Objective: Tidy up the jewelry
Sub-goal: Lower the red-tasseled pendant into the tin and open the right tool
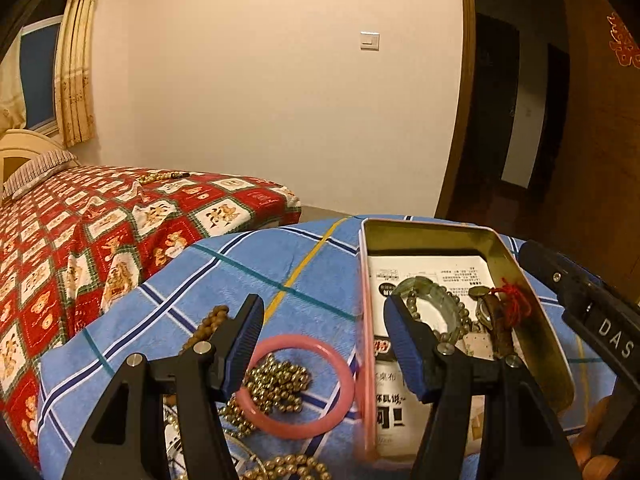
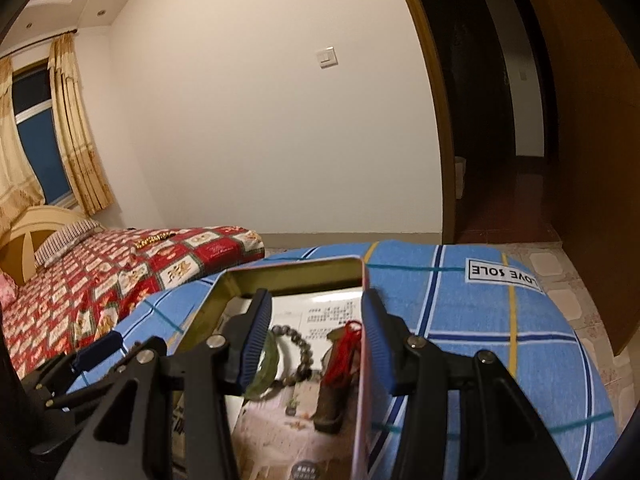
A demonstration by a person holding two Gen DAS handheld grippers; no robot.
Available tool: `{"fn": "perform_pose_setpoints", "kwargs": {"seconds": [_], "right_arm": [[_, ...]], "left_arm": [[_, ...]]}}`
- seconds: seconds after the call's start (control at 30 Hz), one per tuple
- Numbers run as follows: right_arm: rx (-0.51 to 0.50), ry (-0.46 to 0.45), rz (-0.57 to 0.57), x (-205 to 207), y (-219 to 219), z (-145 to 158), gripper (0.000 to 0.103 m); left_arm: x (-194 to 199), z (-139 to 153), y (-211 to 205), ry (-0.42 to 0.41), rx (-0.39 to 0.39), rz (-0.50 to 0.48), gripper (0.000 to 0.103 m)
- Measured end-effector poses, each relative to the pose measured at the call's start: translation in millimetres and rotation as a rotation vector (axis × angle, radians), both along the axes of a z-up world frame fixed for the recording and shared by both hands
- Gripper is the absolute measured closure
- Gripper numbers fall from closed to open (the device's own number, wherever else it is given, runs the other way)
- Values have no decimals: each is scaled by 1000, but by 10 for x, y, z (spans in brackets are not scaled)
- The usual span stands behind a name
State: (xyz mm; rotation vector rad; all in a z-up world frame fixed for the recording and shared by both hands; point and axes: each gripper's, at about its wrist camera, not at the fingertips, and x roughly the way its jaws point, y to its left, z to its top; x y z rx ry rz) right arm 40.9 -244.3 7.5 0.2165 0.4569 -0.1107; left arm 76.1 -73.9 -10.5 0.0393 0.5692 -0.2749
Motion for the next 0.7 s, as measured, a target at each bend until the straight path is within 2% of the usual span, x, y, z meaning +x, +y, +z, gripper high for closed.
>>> {"fn": "perform_pose_setpoints", "kwargs": {"seconds": [0.23,0.37,0.7], "right_arm": [[-32,5,-13,-59,125,-41,52],[-34,-5,-30,-127,132,-38,44],[-22,9,-32,-248,227,-80,44]], "left_arm": [[-71,-23,54,-19,-10,12,40],[-120,-8,45,-44,-3,10,40],[-287,0,116,-60,-5,13,40]]}}
